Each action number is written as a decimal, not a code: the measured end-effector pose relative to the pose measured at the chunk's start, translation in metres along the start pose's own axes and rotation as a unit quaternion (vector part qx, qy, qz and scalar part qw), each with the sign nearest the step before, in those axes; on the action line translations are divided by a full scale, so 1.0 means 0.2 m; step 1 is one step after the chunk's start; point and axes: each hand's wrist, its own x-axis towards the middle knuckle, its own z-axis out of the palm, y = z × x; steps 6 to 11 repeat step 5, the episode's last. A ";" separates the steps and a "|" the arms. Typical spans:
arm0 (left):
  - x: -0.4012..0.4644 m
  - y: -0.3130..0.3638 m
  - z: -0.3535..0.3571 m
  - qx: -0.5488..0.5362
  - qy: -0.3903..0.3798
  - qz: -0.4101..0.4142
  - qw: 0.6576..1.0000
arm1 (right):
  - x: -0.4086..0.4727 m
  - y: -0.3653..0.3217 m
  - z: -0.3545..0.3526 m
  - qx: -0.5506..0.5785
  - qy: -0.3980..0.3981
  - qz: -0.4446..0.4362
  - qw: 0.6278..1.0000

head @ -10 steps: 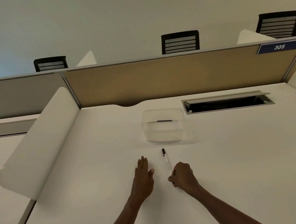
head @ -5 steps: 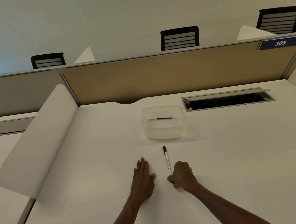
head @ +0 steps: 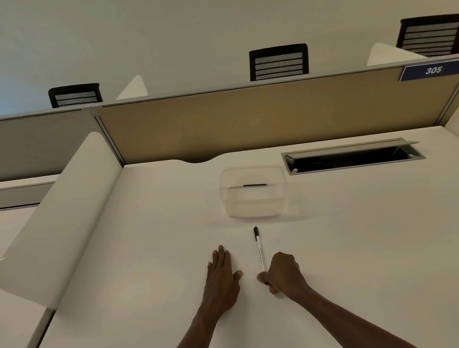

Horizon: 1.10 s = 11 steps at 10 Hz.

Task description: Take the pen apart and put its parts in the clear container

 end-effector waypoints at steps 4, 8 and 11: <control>0.00 0.02 -0.02 -0.007 -0.023 -0.007 1.000 | -0.01 0.01 0.01 -0.009 0.019 -0.033 0.999; -0.01 0.04 -0.03 -0.039 -0.001 0.004 0.999 | -0.02 0.02 -0.01 -0.049 0.108 -0.073 0.990; -0.01 0.04 -0.03 -0.039 -0.001 0.004 0.999 | -0.02 0.02 -0.01 -0.049 0.108 -0.073 0.990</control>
